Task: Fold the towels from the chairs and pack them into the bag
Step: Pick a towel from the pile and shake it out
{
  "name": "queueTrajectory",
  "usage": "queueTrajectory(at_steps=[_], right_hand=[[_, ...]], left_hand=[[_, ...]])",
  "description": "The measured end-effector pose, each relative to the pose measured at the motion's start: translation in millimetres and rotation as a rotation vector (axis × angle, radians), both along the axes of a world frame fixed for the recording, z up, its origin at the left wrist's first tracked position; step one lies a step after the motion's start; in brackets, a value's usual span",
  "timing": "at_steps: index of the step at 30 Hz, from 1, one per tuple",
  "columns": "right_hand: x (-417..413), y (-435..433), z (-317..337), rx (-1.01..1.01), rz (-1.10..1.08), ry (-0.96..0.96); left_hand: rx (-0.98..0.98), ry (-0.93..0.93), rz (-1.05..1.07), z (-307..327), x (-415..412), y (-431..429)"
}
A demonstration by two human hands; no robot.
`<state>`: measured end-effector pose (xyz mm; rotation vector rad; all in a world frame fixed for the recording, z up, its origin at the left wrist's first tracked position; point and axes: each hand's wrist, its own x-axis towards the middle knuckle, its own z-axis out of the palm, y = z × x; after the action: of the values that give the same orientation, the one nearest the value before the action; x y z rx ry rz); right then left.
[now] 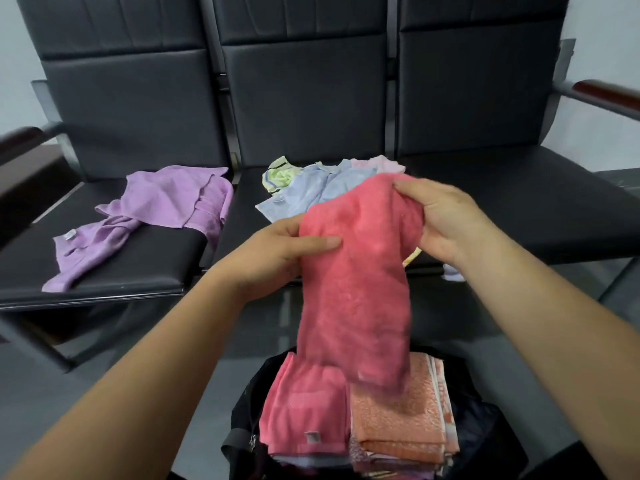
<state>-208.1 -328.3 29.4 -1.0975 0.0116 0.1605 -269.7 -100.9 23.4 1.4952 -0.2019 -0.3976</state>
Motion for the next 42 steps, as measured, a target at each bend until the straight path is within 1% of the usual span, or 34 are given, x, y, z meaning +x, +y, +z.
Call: queueTrajectory(at_steps=[1, 3, 5, 7, 8, 9, 12, 14, 16, 18, 19, 21, 22, 24, 25, 26, 28, 30, 31, 33, 37, 40, 42], right_hand=[[-0.4, -0.5, -4.0, -0.013, 0.030, 0.072], [-3.9, -0.3, -8.7, -0.006, 0.094, 0.213], [-6.8, -1.0, -10.7, 0.149, 0.132, 0.306], [-4.5, -4.1, -12.5, 0.281, 0.152, 0.300], [-5.0, -4.6, -11.8, 0.270, 0.206, 0.273], [-6.0, -3.7, -12.8, 0.206, 0.276, 0.243], [-8.8, 0.7, -19.8, -0.066, 0.450, 0.140], [-10.4, 4.4, -22.9, -0.073, 0.508, 0.128], [-6.5, 6.5, -24.2, -0.066, 0.507, 0.118], [-1.6, 7.6, -22.7, -0.080, 0.435, 0.090], [0.0, 7.4, -22.0, -0.091, 0.389, 0.077], [0.9, 6.4, -22.5, -0.134, 0.322, 0.071], [0.4, 6.0, -23.0, -0.157, 0.299, 0.070], [-2.4, 7.8, -21.0, -0.207, 0.240, 0.074], [-3.8, 8.9, -20.0, -0.220, 0.214, 0.079], [-4.3, 9.8, -19.3, -0.212, 0.190, 0.090], [-3.4, 9.0, -17.4, -0.116, 0.160, 0.121], [-3.7, 5.1, -13.3, 0.001, 0.206, 0.110], [-4.1, 2.4, -11.2, 0.021, 0.245, 0.087], [-4.5, -3.4, -8.3, -0.036, 0.275, 0.036], [0.1, -11.0, -12.8, -0.184, 0.155, -0.018], [0.7, -11.8, -16.8, -0.287, 0.118, -0.027], [0.5, -10.9, -17.4, -0.270, 0.113, -0.002]], left_hand=[[-0.081, 0.015, 0.035, 0.7, -0.2, -3.7], [-0.172, 0.033, 0.145, 1.9, 1.2, -9.9], [-0.256, 0.062, 0.260, 3.9, 3.6, -13.9], [-0.353, 0.105, 0.341, 7.5, 5.6, -17.0], [-0.394, 0.127, 0.372, 9.3, 6.6, -17.3], [-0.429, 0.148, 0.392, 10.7, 7.4, -17.0], [-0.517, 0.189, 0.381, 11.4, 9.5, -12.3], [-0.535, 0.202, 0.367, 11.2, 10.9, -8.2], [-0.507, 0.197, 0.378, 11.0, 12.5, -5.8], [-0.417, 0.127, 0.438, 8.0, 17.0, -2.6], [-0.323, 0.056, 0.481, 5.5, 19.5, 0.5], [-0.069, -0.084, 0.557, 0.7, 22.9, 9.3], [0.032, -0.122, 0.573, -0.9, 23.6, 13.2], [0.123, -0.123, 0.577, -2.3, 25.0, 17.8], [0.115, -0.098, 0.578, -1.3, 24.6, 18.8], [0.060, -0.055, 0.563, 0.0, 24.0, 19.2], [-0.097, 0.023, 0.435, 2.6, 21.6, 19.6], [-0.162, 0.035, 0.293, 4.2, 18.6, 21.0], [-0.162, 0.022, 0.269, 3.8, 17.9, 21.6], [-0.100, -0.035, 0.303, -0.1, 19.9, 23.2], [0.121, -0.176, 0.428, -10.1, 24.0, 25.9], [0.146, -0.194, 0.481, -10.3, 24.3, 25.4], [0.080, -0.186, 0.500, -6.8, 24.4, 24.4]])
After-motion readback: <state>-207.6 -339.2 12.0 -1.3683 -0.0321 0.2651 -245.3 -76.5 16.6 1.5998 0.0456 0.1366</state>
